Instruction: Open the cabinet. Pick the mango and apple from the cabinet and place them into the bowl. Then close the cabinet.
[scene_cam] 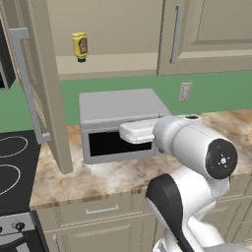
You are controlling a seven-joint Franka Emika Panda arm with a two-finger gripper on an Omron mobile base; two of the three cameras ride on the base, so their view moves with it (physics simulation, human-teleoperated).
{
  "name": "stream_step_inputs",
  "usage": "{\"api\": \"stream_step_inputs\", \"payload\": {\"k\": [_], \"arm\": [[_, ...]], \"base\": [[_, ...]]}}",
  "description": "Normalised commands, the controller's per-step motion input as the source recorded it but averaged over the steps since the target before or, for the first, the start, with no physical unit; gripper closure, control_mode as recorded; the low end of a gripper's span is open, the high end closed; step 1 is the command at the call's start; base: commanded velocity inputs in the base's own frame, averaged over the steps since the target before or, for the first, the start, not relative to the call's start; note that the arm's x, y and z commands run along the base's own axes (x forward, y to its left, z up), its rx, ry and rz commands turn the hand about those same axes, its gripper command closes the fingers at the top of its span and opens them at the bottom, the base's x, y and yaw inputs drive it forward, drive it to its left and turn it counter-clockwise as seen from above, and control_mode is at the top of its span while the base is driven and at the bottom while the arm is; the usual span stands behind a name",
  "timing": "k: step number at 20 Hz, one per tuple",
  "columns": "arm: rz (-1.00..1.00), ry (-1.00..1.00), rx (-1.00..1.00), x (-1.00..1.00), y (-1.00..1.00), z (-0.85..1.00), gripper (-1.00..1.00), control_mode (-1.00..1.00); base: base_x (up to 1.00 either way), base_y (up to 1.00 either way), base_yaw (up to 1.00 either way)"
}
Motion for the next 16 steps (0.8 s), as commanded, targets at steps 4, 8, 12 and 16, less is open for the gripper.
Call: {"api": "stream_step_inputs", "payload": {"k": [4, 8, 12, 16], "arm": [[0.22, -0.24, -0.10, -0.87, 0.36, 0.18, -1.00, -1.00], [0.14, -0.27, -0.10, -0.85, 0.33, 0.07, -1.00, -1.00], [0.07, -0.23, -0.01, -0.63, 0.45, 0.00, -1.00, -1.00], [0.05, -0.23, -0.02, -0.69, 0.37, 0.00, -1.00, -1.00]], "base": [[0.00, 0.00, 0.00], [0.00, 0.00, 0.00], [0.00, 0.00, 0.00], [0.00, 0.00, 0.00]]}}
